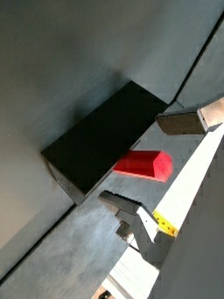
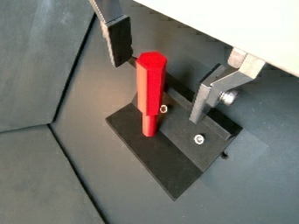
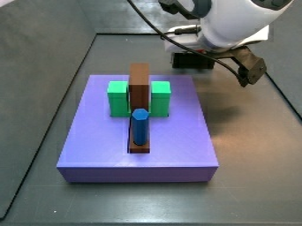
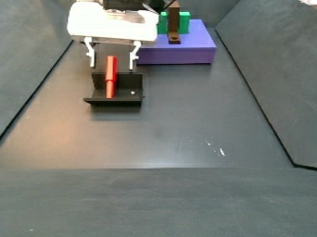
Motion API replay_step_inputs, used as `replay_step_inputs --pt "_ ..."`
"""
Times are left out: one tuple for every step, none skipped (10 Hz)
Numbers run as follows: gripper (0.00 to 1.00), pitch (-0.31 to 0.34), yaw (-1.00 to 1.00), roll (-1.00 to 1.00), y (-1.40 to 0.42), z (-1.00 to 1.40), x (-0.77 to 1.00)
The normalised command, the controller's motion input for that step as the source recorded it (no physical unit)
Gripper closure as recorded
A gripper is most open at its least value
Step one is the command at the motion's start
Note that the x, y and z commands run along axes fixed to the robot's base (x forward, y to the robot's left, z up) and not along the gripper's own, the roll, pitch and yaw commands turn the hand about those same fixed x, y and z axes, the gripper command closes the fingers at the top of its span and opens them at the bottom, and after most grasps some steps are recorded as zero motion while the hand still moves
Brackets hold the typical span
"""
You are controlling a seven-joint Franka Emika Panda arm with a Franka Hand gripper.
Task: Pick up the red object. Move up. Place the red object on the fixture. Regrasp the red object. Move to above the board. Insert the red object.
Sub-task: Regrasp the red object.
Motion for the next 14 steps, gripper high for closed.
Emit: replay_step_inputs --pt "0.00 0.000 0.00 0.00 0.03 -0.07 0.00" --pt "0.00 0.000 0.00 0.00 0.00 0.00 0.00" --pt "1.00 0.000 0.00 0.00 0.00 0.00 0.00" --pt "1.00 0.000 0.00 0.00 0.00 0.00 0.00" --pt "1.00 0.000 0.00 0.00 0.00 0.00 0.00" --pt "1.00 0.000 0.00 0.00 0.00 0.00 0.00" --pt "1.00 0.000 0.00 0.00 0.00 0.00 0.00" --pt "1.00 0.000 0.00 0.00 0.00 0.00 0.00" --pt "1.00 0.000 0.00 0.00 0.00 0.00 0.00" --pt "1.00 0.000 0.00 0.00 0.00 0.00 0.00" --pt "1.00 0.000 0.00 0.00 0.00 0.00 0.00" --pt "1.00 0.000 0.00 0.00 0.00 0.00 0.00" --pt "1.00 0.000 0.00 0.00 0.00 0.00 0.00" --pt "1.00 0.000 0.00 0.00 0.00 0.00 0.00"
